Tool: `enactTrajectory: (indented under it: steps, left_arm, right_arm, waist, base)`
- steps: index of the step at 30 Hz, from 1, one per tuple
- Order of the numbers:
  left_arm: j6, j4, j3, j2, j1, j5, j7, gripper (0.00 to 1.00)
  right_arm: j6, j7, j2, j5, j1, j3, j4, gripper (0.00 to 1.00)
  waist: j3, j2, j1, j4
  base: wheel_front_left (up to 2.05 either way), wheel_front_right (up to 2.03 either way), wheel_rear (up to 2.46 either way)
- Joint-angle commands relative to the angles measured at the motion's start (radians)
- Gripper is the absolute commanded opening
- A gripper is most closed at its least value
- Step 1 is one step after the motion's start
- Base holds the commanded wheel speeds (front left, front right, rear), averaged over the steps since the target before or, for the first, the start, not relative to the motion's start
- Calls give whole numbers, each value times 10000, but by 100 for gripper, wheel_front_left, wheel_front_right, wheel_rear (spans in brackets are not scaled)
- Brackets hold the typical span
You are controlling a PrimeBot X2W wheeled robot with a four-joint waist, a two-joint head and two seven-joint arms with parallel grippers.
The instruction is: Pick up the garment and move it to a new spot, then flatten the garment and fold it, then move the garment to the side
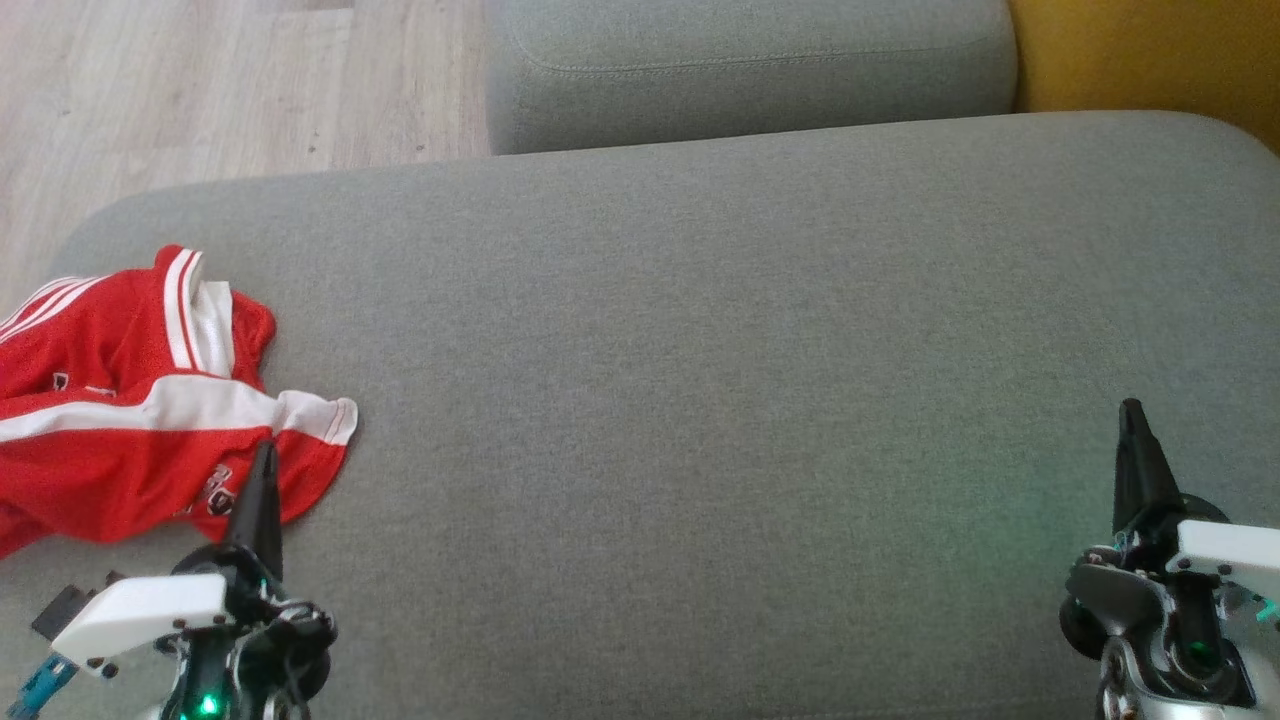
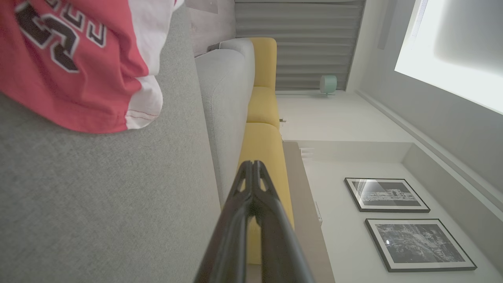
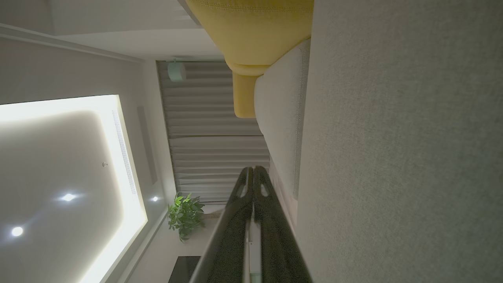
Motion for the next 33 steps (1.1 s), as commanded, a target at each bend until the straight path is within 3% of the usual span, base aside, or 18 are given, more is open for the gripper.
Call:
enactTrajectory:
  steps: [1,33]
  left_arm:
    - [-73,-379,356,83,-595,-45,73,0]
    - [-73,-379,356,83,-595,-45,73,0]
  right_arm:
    - [-7,56,-29,72,-194,210,-386,0]
    - [-7,56,-29,72,-194,210,-386,0]
  waist:
    - [0,0,0,0]
    - [0,0,0,0]
  base:
    - [0,0,0]
    - [0,0,0]
